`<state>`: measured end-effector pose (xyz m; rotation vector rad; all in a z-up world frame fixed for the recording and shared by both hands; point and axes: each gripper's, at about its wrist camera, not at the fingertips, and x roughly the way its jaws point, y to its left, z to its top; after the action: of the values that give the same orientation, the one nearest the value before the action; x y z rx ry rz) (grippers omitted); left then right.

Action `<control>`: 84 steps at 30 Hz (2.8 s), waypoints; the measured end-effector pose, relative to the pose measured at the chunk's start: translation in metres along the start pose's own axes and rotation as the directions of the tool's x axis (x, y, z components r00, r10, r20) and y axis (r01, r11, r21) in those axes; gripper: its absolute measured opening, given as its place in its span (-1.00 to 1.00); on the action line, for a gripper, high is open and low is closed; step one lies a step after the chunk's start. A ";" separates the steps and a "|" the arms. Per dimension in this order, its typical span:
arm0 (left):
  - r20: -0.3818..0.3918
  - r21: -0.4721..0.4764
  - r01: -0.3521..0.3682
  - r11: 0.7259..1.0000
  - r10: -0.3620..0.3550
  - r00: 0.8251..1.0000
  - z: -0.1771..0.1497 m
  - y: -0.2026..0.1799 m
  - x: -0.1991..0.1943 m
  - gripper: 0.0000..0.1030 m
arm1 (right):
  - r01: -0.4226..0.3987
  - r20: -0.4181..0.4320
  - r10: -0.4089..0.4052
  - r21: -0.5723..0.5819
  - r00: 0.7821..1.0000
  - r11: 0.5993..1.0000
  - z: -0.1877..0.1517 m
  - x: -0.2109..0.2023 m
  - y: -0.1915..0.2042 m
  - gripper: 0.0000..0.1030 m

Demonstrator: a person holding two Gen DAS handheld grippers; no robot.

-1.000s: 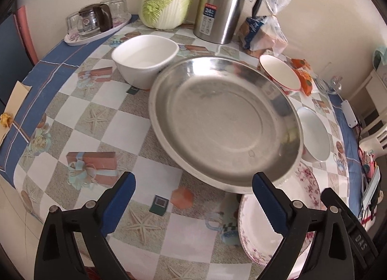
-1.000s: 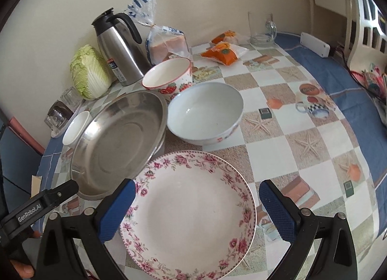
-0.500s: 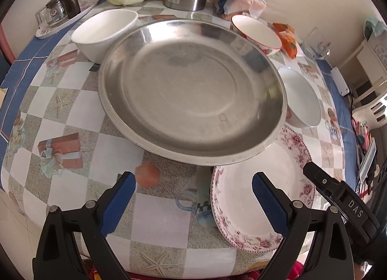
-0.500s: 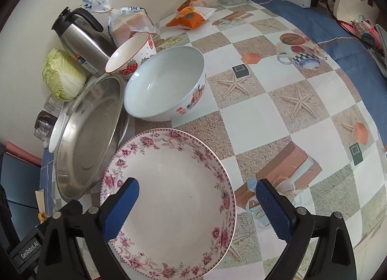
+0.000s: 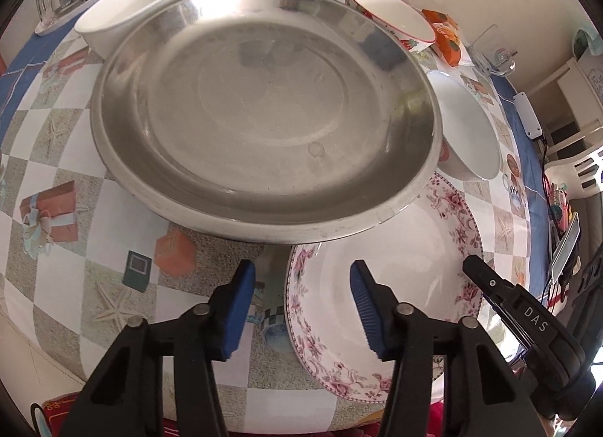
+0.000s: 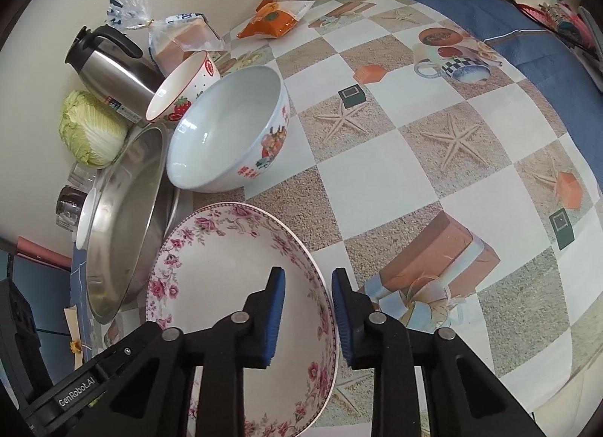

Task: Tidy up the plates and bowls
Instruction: 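Grasp the rim of the pink-floral plate with both tools, then lift the pink-floral plate with both tools and carry it over the basin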

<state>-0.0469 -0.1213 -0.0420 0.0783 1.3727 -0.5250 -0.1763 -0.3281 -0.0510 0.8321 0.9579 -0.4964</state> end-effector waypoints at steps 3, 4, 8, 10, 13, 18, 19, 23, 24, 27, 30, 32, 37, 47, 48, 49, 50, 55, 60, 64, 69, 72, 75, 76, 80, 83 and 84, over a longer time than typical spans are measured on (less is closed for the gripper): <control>-0.026 -0.024 0.013 1.000 -0.014 1.000 0.002 0.002 0.009 -0.19 | 0.004 -0.002 -0.004 0.010 1.000 1.000 -0.001 -0.003 -0.008 -0.72; -0.032 -0.033 0.018 0.999 -0.019 0.999 0.003 0.003 0.011 -0.26 | -0.006 -0.004 0.006 0.018 1.000 1.000 -0.001 -0.003 -0.010 -0.72; -0.037 -0.043 0.010 0.999 -0.012 0.999 0.004 0.005 0.016 -0.44 | -0.008 -0.006 0.008 0.016 1.000 1.000 -0.003 -0.003 -0.010 -0.72; -0.036 -0.023 0.006 1.000 -0.007 0.999 0.003 0.001 0.017 -0.46 | -0.010 -0.008 0.010 0.018 1.000 1.000 -0.001 -0.002 -0.010 -0.72; -0.051 0.006 0.034 0.999 -0.034 0.998 0.003 -0.009 0.023 -0.56 | -0.020 -0.015 0.020 0.032 1.000 0.999 -0.001 -0.001 -0.012 -0.72; -0.070 0.050 0.067 0.996 -0.064 0.995 0.000 -0.022 0.029 -0.57 | -0.021 -0.012 0.022 0.071 1.000 0.997 -0.002 -0.006 -0.024 -0.72; -0.076 0.059 0.078 0.995 -0.073 0.994 -0.001 -0.026 0.030 -0.57 | -0.027 -0.012 0.028 0.083 1.000 0.996 -0.002 -0.007 -0.028 -0.72; -0.074 0.095 0.076 0.993 -0.069 0.995 0.001 -0.038 0.034 -0.57 | -0.045 -0.006 0.046 0.123 0.999 0.991 -0.003 -0.012 -0.044 -0.71; -0.065 0.109 0.067 0.992 -0.060 0.996 0.001 -0.045 0.036 -0.57 | -0.051 -0.006 0.052 0.130 0.999 0.990 -0.003 -0.012 -0.047 -0.71; -0.040 0.156 0.054 0.986 -0.048 0.998 0.001 -0.059 0.036 -0.58 | -0.036 -0.006 0.037 0.119 0.999 0.992 -0.003 -0.015 -0.048 -0.72; -0.015 0.175 0.055 0.983 -0.054 0.998 0.004 -0.066 0.029 -0.58 | -0.029 0.027 0.026 0.105 0.999 0.994 -0.001 -0.022 -0.047 -0.76; -0.007 0.175 0.069 0.982 -0.069 0.998 0.004 -0.068 0.026 -0.58 | -0.056 0.053 0.051 0.098 0.997 0.994 0.000 -0.030 -0.050 -0.79; 0.005 0.192 0.088 0.977 -0.091 0.996 0.008 -0.069 0.017 -0.58 | -0.083 0.086 0.077 0.075 0.993 0.994 -0.002 -0.044 -0.051 -0.80; 0.017 0.238 0.105 0.966 -0.112 0.994 -0.005 -0.064 -0.003 -0.58 | -0.083 0.129 0.075 0.056 0.989 0.995 -0.008 -0.066 -0.052 -0.80; 0.018 0.239 0.109 0.965 -0.116 0.993 -0.005 -0.063 -0.005 -0.58 | -0.085 0.131 0.077 0.055 0.988 0.995 -0.009 -0.068 -0.053 -0.80; 0.020 0.242 0.111 0.964 -0.119 0.993 -0.006 -0.064 -0.006 -0.58 | -0.084 0.134 0.077 0.055 0.988 0.995 -0.009 -0.069 -0.053 -0.80; 0.023 0.245 0.113 0.963 -0.122 0.992 -0.006 -0.064 -0.008 -0.58 | -0.084 0.138 0.076 0.054 0.987 0.995 -0.010 -0.071 -0.053 -0.80; 0.080 0.281 0.091 0.955 -0.118 0.990 -0.011 -0.063 -0.029 -0.58 | -0.078 0.161 0.071 0.038 0.984 0.996 -0.012 -0.081 -0.050 -0.80; 0.101 0.265 0.110 0.958 -0.141 0.985 -0.002 -0.058 -0.044 -0.58 | -0.094 0.189 0.087 0.028 0.978 0.995 -0.008 -0.093 -0.042 -0.80; 0.130 0.244 0.108 0.964 -0.143 0.981 0.015 -0.056 -0.059 -0.58 | -0.095 0.204 0.093 0.002 0.974 0.995 0.001 -0.101 -0.028 -0.80; 0.182 0.214 0.108 0.971 -0.148 0.972 0.045 -0.052 -0.079 -0.58 | -0.109 0.224 0.112 -0.029 0.968 0.994 0.021 -0.108 -0.003 -0.80; 0.202 0.191 0.123 0.974 -0.162 0.966 0.061 -0.047 -0.088 -0.58 | -0.124 0.233 0.130 -0.042 0.964 0.991 0.034 -0.109 0.011 -0.80; 0.226 0.173 0.130 0.976 -0.168 0.960 0.076 -0.042 -0.092 -0.58 | -0.136 0.236 0.144 -0.048 0.961 0.989 0.048 -0.107 0.023 -0.80; 0.233 0.165 0.134 0.977 -0.170 0.957 0.080 -0.040 -0.093 -0.58 | -0.140 0.237 0.148 -0.052 0.960 0.989 0.052 -0.106 0.027 -0.80; 0.252 0.129 0.155 0.979 -0.183 0.950 0.098 -0.029 -0.093 -0.58 | -0.154 0.234 0.166 -0.070 0.958 0.986 0.067 -0.098 0.044 -0.80; 0.270 0.107 0.161 0.981 -0.185 0.945 0.108 -0.019 -0.093 -0.58 | -0.157 0.230 0.172 -0.083 0.958 0.984 0.078 -0.091 0.056 -0.80; 0.275 0.099 0.165 0.981 -0.187 0.943 0.111 -0.016 -0.092 -0.58 | -0.161 0.229 0.177 -0.088 0.957 0.983 0.080 -0.088 0.060 -0.80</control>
<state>0.0388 -0.1456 0.0730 -0.0584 1.0842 -0.7100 -0.1376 -0.3551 0.0734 0.7665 0.6744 -0.4019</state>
